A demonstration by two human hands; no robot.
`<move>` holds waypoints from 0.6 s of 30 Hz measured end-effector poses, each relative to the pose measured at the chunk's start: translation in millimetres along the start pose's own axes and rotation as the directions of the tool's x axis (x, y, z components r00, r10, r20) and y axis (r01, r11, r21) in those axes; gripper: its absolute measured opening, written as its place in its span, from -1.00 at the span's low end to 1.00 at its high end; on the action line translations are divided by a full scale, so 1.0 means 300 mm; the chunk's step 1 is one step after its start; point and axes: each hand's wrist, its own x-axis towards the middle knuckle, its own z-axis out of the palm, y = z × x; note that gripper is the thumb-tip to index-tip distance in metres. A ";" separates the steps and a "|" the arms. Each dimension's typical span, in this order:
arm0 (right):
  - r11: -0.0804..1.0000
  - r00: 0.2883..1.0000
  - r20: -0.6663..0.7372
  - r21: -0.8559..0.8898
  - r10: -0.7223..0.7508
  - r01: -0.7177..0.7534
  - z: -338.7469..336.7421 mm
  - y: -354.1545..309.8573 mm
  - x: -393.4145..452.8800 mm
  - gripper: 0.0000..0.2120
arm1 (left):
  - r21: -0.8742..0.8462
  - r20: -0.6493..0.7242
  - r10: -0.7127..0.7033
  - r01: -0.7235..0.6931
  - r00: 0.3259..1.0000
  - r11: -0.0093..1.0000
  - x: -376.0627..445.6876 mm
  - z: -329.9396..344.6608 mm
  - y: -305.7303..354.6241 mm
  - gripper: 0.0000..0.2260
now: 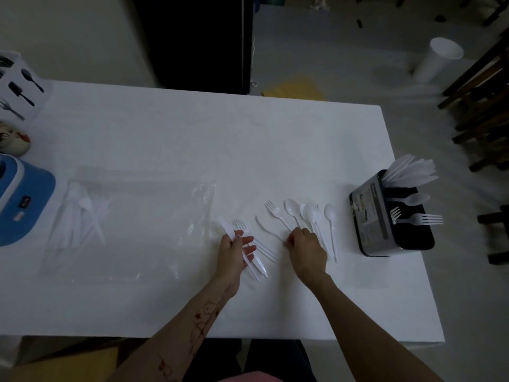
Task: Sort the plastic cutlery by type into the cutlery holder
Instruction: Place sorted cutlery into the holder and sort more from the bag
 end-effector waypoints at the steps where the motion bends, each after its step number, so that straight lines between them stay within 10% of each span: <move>1: 1.000 1.000 -0.007 -0.017 -0.014 0.014 0.000 0.002 -0.001 -0.84 | -0.001 -0.003 -0.002 0.002 1.000 1.000 0.000 0.000 -0.001 -0.85; 4: 0.999 0.998 -0.044 0.012 -0.050 0.051 -0.004 0.005 -0.007 -0.83 | 0.003 -0.003 -0.001 0.001 1.000 1.000 -0.003 0.000 -0.001 -0.87; 9: 0.810 0.984 0.090 0.582 -0.152 0.072 -0.037 -0.044 -0.016 -0.88 | -0.034 0.017 -0.011 0.012 1.000 0.999 -0.001 0.010 -0.002 -0.78; 13: 0.755 0.946 0.172 0.648 -0.276 0.102 -0.058 -0.110 -0.031 -0.91 | -0.107 0.025 0.017 -0.014 1.000 0.994 -0.004 0.018 0.012 -0.80; 18: 0.875 0.987 0.155 0.483 -0.048 -0.034 -0.011 -0.122 -0.033 -0.78 | -0.018 -0.216 0.156 -0.164 0.964 0.986 0.004 -0.016 0.026 -0.84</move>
